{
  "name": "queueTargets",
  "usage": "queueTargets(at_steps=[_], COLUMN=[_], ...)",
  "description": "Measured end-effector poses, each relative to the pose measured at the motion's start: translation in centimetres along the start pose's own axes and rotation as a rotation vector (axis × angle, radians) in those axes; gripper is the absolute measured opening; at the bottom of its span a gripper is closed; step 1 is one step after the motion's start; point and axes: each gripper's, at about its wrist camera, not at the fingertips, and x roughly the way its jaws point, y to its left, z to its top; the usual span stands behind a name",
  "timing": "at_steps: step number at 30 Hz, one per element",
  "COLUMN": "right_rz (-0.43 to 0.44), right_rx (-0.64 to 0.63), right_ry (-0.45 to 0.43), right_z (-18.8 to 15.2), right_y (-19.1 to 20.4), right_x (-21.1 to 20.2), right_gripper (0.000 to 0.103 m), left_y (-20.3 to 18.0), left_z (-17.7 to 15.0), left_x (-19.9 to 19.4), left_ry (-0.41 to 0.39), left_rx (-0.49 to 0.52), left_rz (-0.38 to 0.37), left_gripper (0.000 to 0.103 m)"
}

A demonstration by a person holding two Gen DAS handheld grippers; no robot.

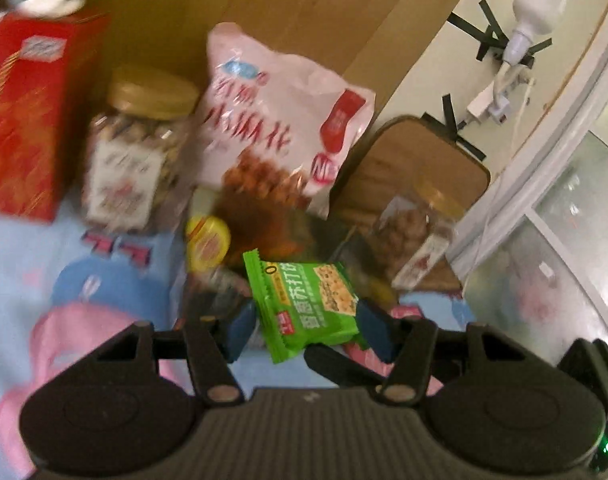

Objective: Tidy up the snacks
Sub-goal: 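Drop the green snack pack into the black box from the left tool, then move the left tool to the light green pouch on the sheet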

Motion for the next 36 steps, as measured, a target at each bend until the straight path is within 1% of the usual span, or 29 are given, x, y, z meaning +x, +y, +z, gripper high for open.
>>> queueTargets(at_steps=[2,5,7,8,9,13,15,16,19,20,22,25,26,28,30,32,33,34,36], right_rz=[-0.038,-0.107,-0.143,-0.150,-0.152,-0.146,-0.121,-0.105,-0.032,-0.012,0.021,0.132,0.149,0.194,0.240,0.278,0.299,0.313,0.314], right_rx=[0.020,0.049,0.074,0.094,0.115,0.186,0.241,0.257,0.295,0.288,0.263,0.272,0.265,0.220,0.144,0.085,0.058,0.028,-0.019], right_ry=[-0.007,-0.010,0.006,0.007,-0.003,-0.043,-0.038,-0.060,-0.038,-0.031,-0.003,0.075,0.095,0.135,0.157,0.180,0.194,0.209,0.245], right_z=[0.8,1.4,1.4,1.3,1.0,-0.2,-0.9,-1.5,-2.7,-3.2,-3.9,-5.5,-5.9,-6.8,-7.3,-7.6,-7.9,-8.1,-8.6], right_y=[-1.6,-3.8,-5.0,-5.5,-5.9,-6.7,-7.0,-6.8,-5.9,-5.5,-4.3,-2.4,-1.6,0.6,3.3,5.6,6.7,7.8,9.2], right_x=[1.0,2.8,3.7,3.7,3.3,0.7,-0.6,-1.8,-4.3,-5.0,-6.5,-7.7,-7.8,-8.0,-8.1,-7.8,-7.6,-7.2,-6.4], right_gripper=[0.043,0.046,0.048,0.048,0.048,0.048,0.049,0.048,0.049,0.049,0.049,0.053,0.053,0.053,0.053,0.053,0.053,0.053,0.053], left_y=[-0.2,0.0,0.4,0.7,0.9,1.1,0.9,0.9,0.5,0.5,0.7,1.7,2.2,3.4,4.7,5.8,6.3,6.7,7.5], left_z=[1.5,2.8,3.1,3.2,3.1,2.5,1.8,1.1,-1.3,-2.2,-4.1,-6.7,-7.5,-8.9,-10.2,-11.3,-11.9,-12.4,-13.2], left_x=[2.2,5.0,5.7,5.7,5.5,3.8,2.6,1.8,-0.6,-1.5,-3.1,-5.7,-6.6,-8.3,-10.1,-11.6,-12.3,-12.7,-13.2], left_ry=[-0.003,-0.007,-0.013,-0.016,-0.020,-0.038,-0.036,-0.030,-0.014,-0.010,0.000,0.005,0.005,0.002,-0.008,-0.014,-0.016,-0.014,-0.005], left_rx=[-0.009,-0.007,-0.019,-0.032,-0.042,-0.032,-0.025,-0.020,0.006,0.013,0.025,0.015,0.004,-0.024,-0.055,-0.085,-0.096,-0.103,-0.120], left_rz=[0.015,0.092,0.138,0.140,0.125,0.103,0.083,0.074,0.049,0.041,0.025,0.028,0.033,0.055,0.074,0.093,0.108,0.121,0.137], left_gripper=[0.058,0.060,0.060,0.060,0.060,0.060,0.060,0.060,0.060,0.060,0.060,0.060,0.060,0.060,0.060,0.067,0.068,0.068,0.068])
